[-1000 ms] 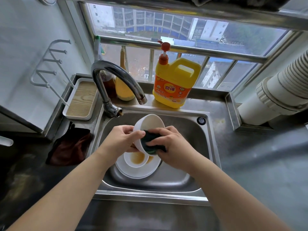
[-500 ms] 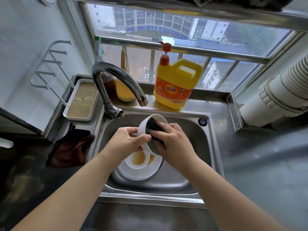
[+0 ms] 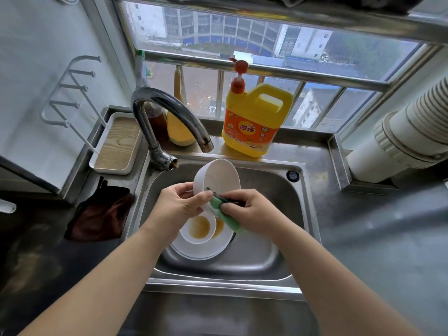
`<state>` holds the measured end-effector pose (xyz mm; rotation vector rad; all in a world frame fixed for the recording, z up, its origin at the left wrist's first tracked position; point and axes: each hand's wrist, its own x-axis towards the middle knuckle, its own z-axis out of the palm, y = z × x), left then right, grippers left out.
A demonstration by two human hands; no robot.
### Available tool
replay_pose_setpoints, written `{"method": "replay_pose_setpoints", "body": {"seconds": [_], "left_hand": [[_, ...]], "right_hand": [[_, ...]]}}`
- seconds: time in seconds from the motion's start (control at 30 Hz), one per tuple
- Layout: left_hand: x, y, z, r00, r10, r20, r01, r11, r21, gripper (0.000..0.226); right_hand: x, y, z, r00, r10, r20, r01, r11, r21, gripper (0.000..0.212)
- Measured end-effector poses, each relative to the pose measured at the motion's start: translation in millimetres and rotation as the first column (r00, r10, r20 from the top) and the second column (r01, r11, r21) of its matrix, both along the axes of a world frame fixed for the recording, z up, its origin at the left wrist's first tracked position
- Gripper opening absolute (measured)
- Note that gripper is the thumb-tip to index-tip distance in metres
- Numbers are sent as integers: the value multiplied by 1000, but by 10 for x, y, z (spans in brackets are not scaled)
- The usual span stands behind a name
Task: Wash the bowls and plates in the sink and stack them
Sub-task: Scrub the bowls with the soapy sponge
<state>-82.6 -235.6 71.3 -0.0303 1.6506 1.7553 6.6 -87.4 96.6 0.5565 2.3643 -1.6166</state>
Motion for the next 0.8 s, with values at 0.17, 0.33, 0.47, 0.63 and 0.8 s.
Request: {"method": "replay_pose_setpoints", "body": {"seconds": [0.17, 0.33, 0.47, 0.63, 0.8], "left_hand": [[-68, -67, -35, 1000, 19, 1, -19, 999, -33, 63], [-100, -107, -99, 995, -14, 97, 18, 999, -42, 27], [-93, -150, -173, 988, 17, 155, -5, 997, -78, 17], [-85, -200, -327, 980, 43, 194, -15, 990, -140, 20], [-26, -98, -557, 969, 29, 243, 28, 974, -227, 18]], "right_hand": [[74, 98, -109, 975, 222, -19, -180, 835, 520, 34], [186, 111, -233, 991, 56, -118, 20, 828, 560, 37], [250, 130, -316, 982, -123, -146, 183, 828, 529, 38], [389, 259, -402, 969, -236, -77, 247, 878, 410, 36], [603, 345, -584, 905, -423, 39, 401, 881, 252, 30]]}}
